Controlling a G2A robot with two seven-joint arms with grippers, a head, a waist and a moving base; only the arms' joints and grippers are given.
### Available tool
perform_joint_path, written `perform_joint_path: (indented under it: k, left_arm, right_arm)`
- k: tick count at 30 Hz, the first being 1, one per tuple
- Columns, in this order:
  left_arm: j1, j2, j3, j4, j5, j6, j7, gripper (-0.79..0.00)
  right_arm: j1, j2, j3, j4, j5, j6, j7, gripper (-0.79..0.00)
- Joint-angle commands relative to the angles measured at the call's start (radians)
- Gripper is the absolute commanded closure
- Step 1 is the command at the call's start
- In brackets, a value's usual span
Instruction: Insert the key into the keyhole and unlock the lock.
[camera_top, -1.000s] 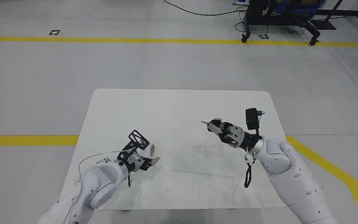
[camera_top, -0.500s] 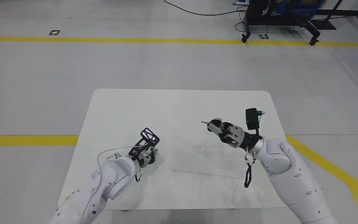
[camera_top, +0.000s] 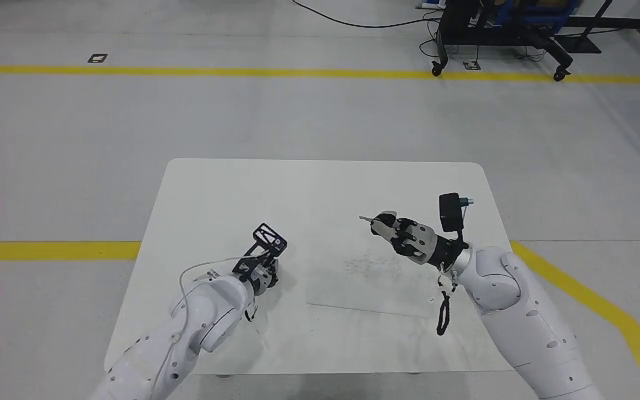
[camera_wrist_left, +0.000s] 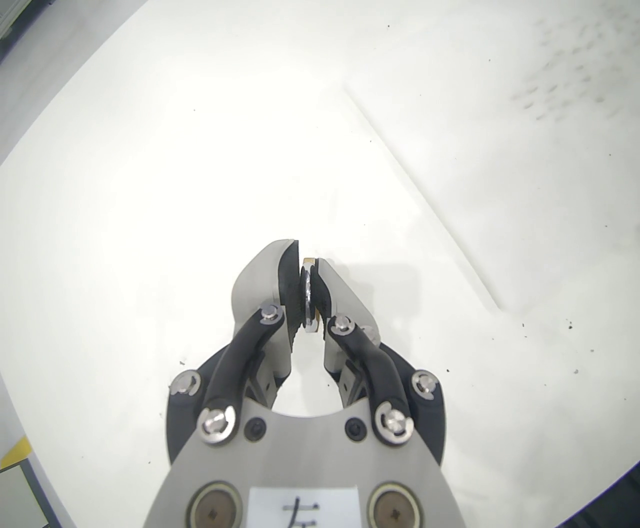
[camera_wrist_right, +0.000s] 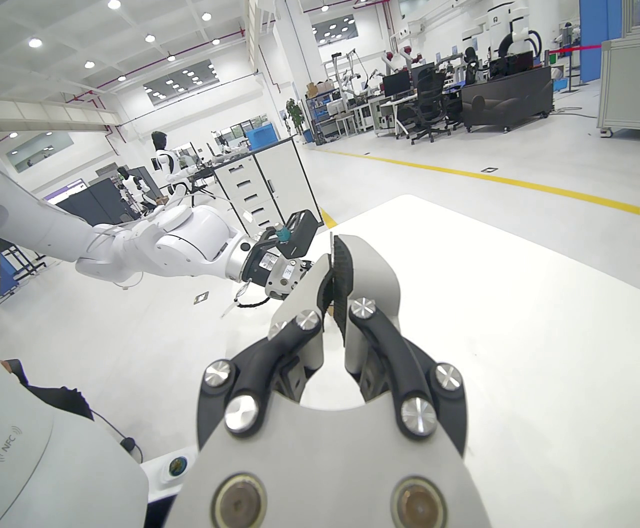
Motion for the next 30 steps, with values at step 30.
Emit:
perform_joint_path:
  k: [30]
  left_arm:
    - [0.074,-0.006,-0.093,-0.064,0.017,-0.075,-0.115,-0.074]
  right_arm:
    - [0.000,0.000,0.000,0.000,0.000,0.000,0.000,0.000]
